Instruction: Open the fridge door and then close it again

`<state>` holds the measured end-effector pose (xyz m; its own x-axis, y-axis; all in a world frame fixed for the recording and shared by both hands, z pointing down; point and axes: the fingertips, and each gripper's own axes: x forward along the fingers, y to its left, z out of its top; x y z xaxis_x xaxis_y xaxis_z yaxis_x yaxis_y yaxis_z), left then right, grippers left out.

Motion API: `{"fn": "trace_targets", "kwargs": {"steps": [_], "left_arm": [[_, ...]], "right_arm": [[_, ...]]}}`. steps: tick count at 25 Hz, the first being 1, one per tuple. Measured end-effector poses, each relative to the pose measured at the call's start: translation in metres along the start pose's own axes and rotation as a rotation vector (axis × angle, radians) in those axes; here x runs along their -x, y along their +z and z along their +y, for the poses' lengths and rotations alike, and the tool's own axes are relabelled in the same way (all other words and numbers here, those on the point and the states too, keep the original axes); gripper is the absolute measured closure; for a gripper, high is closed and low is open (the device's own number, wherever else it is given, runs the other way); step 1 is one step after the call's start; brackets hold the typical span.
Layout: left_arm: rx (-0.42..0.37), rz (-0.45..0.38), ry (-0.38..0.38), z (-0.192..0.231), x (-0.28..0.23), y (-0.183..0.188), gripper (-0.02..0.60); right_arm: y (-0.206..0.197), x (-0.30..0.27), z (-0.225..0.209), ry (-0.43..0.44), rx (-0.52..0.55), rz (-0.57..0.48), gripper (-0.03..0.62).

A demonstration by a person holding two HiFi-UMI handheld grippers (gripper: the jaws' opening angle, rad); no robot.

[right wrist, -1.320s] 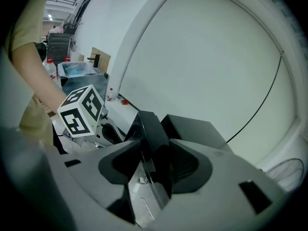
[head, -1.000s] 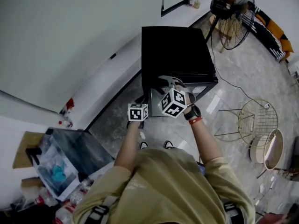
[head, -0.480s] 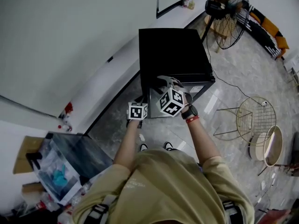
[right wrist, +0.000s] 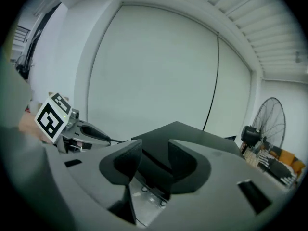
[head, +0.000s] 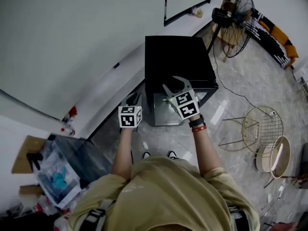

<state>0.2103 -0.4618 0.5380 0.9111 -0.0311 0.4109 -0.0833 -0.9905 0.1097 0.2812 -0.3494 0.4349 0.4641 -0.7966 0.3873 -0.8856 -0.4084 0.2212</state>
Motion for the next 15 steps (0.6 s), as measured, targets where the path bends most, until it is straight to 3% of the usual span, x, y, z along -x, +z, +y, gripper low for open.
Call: {"fn": "trace_targets", "kwargs": {"steps": [7,15], "left_arm": [[-0.032,-0.204,-0.022,-0.021,0.042,0.095,0.506],[-0.070,-0.289,-0.085,-0.062,0.059,0.135,0.555]], "right_arm": [[0.023,0.048,-0.044,-0.175,-0.228,-0.142,0.473],[0.036,0.083,-0.044,-0.242,-0.270,-0.232,0.543]]}}
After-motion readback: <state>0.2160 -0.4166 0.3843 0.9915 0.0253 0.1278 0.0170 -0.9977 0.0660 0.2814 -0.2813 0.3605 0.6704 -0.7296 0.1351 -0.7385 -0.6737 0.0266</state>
